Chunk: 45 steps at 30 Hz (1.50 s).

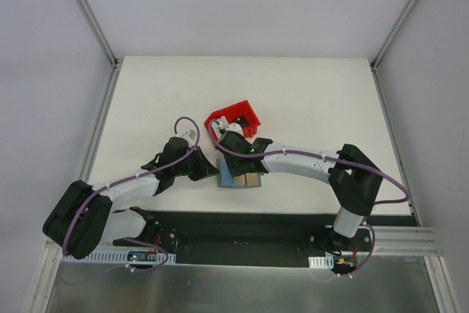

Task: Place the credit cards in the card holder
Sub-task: Turn over the card slot in the card holder.

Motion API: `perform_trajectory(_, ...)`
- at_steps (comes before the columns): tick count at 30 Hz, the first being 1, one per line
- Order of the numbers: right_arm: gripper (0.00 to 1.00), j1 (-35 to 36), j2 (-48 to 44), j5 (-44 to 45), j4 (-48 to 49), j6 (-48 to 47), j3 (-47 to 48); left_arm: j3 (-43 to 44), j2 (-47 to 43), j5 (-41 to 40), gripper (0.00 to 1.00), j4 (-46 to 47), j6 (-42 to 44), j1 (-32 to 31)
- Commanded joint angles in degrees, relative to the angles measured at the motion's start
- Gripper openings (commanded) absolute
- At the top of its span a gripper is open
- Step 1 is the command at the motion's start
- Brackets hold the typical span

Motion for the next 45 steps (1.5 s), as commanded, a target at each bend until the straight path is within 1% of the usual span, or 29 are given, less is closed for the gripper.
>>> perform_trajectory(1,0.32,0.0,-3.8,3.5,-3.4,-0.8,1.1,1.3,-0.3,1.2,0.0,0.1,1.1,-0.5)
perform_trajectory(16,0.28,0.0,-8.3,5.1,-5.3,0.3,-1.9,1.3,-0.4,1.1,0.0,-0.1,0.9,-0.5)
perform_trajectory(31,0.28,-1.3,-10.8,4.9,-5.4,1.1,-5.8,1.3,-0.2,0.9,0.0,0.0,0.8,-0.5)
perform_trajectory(35,0.28,-1.5,-11.1,1.4,-2.6,0.8,-6.2,1.1,-0.4,0.8,0.0,0.0,0.8,-0.5)
perform_trajectory(40,0.28,-3.2,-10.7,-7.0,4.9,2.4,-9.2,0.3,0.2,0.1,0.0,0.1,0.9,-0.5)
perform_trajectory(45,0.26,-4.5,-10.4,-11.8,12.4,4.6,-12.4,-1.3,1.0,-0.8,0.0,2.4,0.0,-0.5)
